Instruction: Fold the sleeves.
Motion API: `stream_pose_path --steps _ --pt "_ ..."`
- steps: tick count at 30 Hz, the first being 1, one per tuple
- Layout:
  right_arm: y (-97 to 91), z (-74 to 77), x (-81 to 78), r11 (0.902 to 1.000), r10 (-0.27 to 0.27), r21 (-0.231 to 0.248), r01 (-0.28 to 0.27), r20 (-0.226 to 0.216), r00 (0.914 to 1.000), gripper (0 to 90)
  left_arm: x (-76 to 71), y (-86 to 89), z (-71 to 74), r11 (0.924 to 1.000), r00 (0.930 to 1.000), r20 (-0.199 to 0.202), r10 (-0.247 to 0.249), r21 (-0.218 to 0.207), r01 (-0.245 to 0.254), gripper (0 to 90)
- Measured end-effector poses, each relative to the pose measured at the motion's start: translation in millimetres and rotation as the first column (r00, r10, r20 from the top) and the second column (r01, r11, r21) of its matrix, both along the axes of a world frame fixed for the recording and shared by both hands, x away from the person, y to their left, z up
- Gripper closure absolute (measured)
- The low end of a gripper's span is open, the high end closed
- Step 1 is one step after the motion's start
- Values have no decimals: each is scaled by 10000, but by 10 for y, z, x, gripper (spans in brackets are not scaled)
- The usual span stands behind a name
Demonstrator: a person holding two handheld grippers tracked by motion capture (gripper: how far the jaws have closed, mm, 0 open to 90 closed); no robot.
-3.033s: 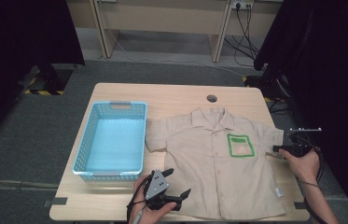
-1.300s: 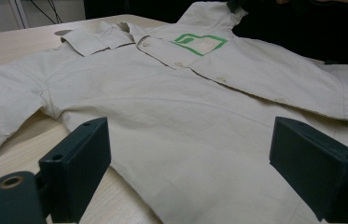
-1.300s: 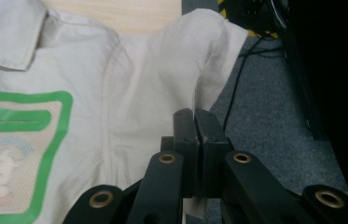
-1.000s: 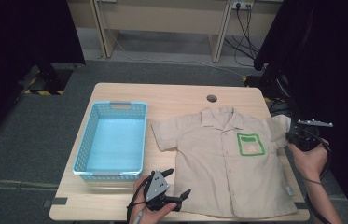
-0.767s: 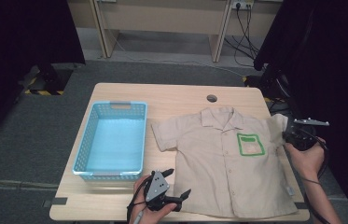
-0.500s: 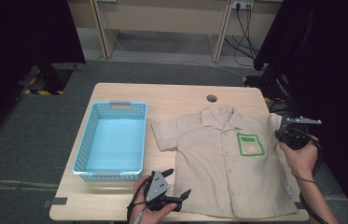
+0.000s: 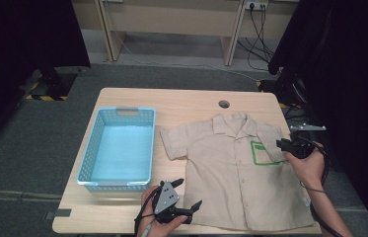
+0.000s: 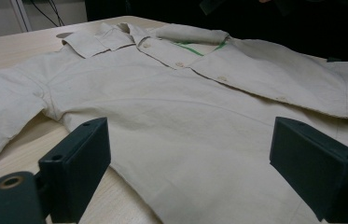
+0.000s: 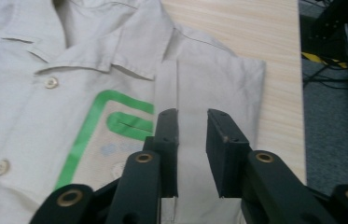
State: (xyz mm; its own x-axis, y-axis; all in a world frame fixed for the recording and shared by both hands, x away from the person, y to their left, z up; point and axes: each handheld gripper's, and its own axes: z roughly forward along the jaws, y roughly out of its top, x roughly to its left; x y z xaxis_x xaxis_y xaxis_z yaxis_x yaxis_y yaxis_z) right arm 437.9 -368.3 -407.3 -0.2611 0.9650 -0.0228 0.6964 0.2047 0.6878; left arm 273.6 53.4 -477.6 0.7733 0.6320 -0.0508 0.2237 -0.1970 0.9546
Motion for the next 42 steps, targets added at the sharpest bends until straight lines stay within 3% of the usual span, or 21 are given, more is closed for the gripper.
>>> stream_pose_path --steps 15,42 --pt "181 9 48 9999 95 -84 -94 95 9999 548 -17 -9 0 9999 9998 166 110 104 -112 117" --pt "687 89 164 9956 931 80 -931 28 9957 443 -33 -19 1 9997 9994 336 120 219 -127 109"
